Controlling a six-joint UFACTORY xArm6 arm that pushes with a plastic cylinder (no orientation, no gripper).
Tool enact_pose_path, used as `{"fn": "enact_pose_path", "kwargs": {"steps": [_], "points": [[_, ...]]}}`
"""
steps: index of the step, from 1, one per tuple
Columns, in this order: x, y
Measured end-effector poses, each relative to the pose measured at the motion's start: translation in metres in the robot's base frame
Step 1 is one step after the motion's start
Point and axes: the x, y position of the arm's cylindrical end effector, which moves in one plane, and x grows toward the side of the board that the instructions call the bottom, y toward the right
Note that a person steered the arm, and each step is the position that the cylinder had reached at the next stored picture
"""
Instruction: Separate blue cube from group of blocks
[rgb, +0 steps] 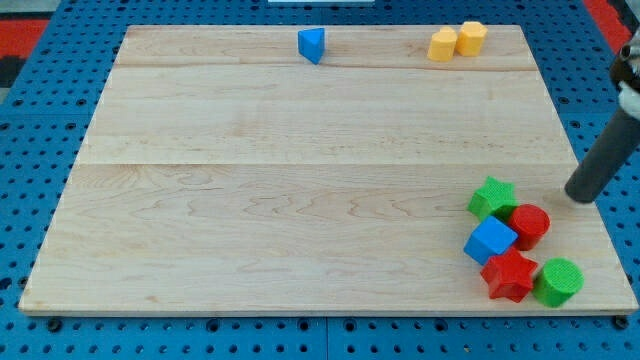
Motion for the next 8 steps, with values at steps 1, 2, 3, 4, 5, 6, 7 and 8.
{"fn": "enact_pose_path", "kwargs": {"steps": [1, 2, 3, 4, 5, 6, 7, 8], "points": [[0.016, -0.033], [0.037, -0.022], [0.054, -0.022], [0.061, -0.059], [0.06, -0.104], [0.057, -0.151], [0.056, -0.186], [0.026, -0.217]]}}
